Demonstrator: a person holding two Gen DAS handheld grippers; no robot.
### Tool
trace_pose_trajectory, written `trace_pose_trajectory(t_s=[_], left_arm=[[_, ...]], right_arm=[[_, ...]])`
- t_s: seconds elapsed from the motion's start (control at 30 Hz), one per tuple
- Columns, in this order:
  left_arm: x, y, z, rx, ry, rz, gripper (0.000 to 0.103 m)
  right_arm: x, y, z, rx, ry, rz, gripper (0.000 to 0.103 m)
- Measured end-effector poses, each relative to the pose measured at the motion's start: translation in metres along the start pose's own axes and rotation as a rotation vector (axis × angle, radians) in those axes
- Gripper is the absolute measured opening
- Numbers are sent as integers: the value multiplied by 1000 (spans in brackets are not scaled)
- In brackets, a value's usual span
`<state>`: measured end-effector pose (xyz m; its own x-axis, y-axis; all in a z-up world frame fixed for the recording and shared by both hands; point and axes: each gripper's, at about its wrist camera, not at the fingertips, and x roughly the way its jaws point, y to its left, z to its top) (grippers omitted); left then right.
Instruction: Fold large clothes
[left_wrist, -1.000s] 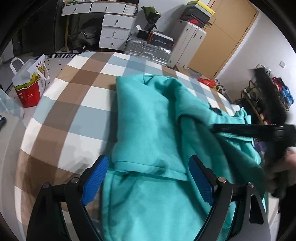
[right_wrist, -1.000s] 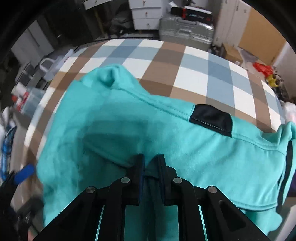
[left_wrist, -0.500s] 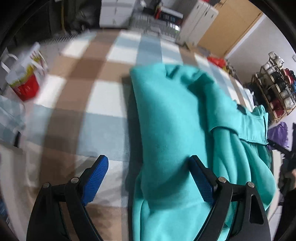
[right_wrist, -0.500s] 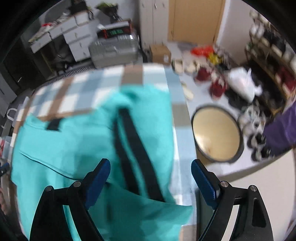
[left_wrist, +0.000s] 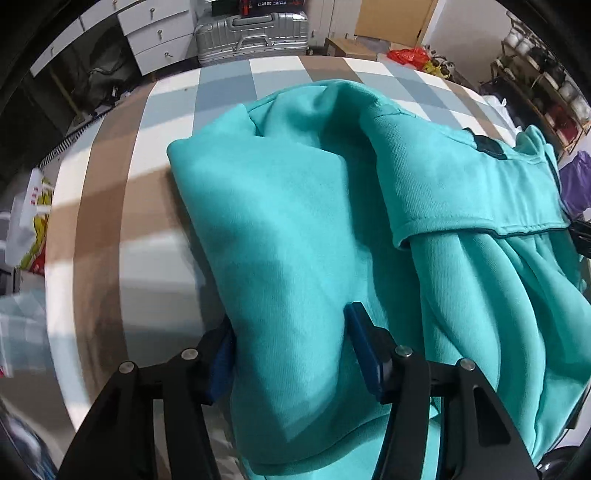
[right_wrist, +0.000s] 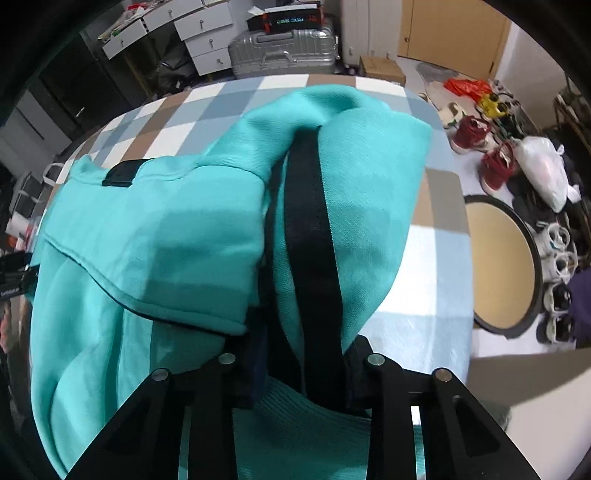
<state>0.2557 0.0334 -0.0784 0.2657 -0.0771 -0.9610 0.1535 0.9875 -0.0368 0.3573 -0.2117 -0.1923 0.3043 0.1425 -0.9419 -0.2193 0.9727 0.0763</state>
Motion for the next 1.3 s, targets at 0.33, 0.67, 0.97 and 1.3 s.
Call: trace_pose_trajectory(t_s=[0.33, 0.67, 0.97, 1.3], left_arm=[[0, 15, 29, 40, -96, 157, 61], [-107, -18, -77, 96, -212, 17, 62], [-114, -54, -155, 171, -212, -60, 68], [-101, -68, -210, 112, -157, -108, 73]], right_arm=[[16, 2, 31, 89, -90, 11, 39], [-110, 1, -109, 106, -237, 105, 68], [-125, 12, -252, 144, -165, 222, 69], [-108, 52, -295, 147, -130, 213, 26]])
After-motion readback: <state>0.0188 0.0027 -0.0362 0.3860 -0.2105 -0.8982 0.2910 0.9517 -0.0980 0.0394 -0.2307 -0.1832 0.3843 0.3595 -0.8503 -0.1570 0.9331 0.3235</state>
